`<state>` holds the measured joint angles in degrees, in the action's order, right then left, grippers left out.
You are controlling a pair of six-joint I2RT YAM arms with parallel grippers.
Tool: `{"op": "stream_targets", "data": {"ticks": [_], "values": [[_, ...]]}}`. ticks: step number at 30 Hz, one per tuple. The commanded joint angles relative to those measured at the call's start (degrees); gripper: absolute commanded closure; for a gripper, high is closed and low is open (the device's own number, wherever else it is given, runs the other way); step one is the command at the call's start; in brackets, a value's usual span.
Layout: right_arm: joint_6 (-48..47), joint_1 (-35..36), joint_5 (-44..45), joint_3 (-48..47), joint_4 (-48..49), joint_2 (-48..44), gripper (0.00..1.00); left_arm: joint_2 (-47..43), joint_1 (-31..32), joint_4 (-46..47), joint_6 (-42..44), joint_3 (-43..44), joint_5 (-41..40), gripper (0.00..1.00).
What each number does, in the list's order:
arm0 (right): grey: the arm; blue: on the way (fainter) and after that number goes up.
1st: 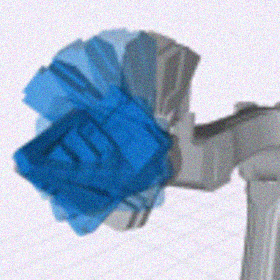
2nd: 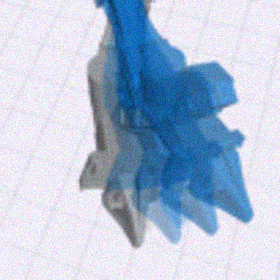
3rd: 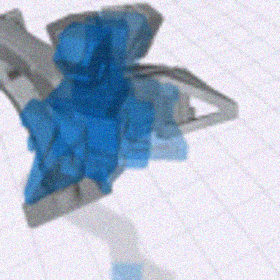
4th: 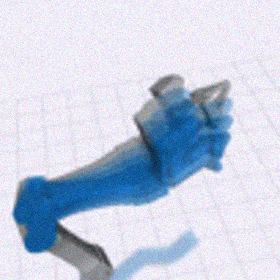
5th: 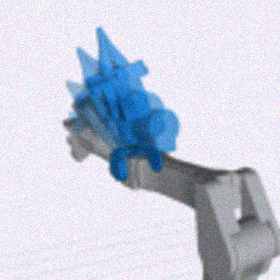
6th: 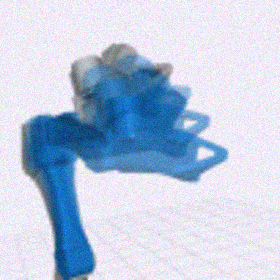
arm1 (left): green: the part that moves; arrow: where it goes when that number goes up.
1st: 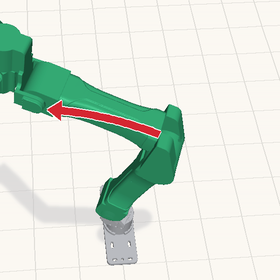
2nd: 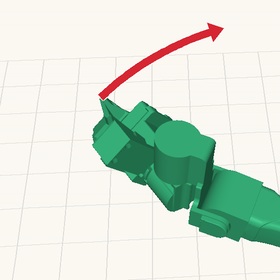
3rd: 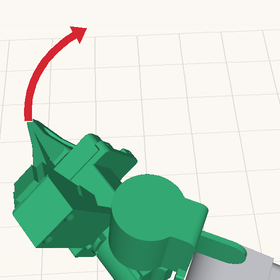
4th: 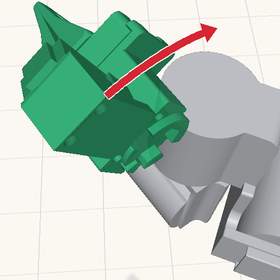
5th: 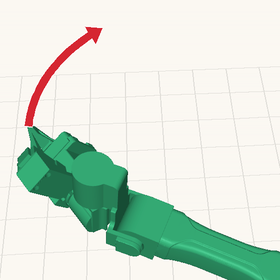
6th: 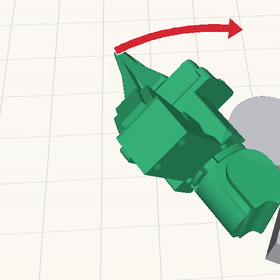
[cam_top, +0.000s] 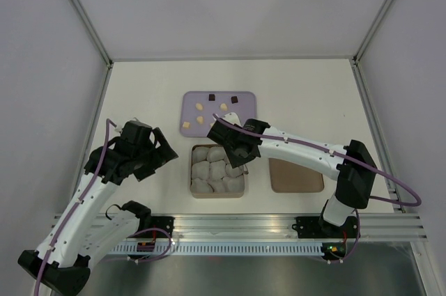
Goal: Pack the chocolate
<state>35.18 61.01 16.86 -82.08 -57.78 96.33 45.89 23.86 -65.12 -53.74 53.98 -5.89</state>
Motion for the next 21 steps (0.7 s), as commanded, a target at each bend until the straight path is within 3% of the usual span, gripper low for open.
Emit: {"op": "stream_targets", "data": {"ticks": [1, 21], "values": [[-0.11, 0.33, 2.12, 0.26, 0.74, 0.43, 0.76, -0.62, -0.21, 0.17, -1.55, -0.27, -0.70, 0.00], [3.14, 1.74, 5.02, 0.17, -1.20, 3.25, 0.77, -0.54, -0.21, 0.17, -1.20, -0.71, -0.97, 0.00]]}}
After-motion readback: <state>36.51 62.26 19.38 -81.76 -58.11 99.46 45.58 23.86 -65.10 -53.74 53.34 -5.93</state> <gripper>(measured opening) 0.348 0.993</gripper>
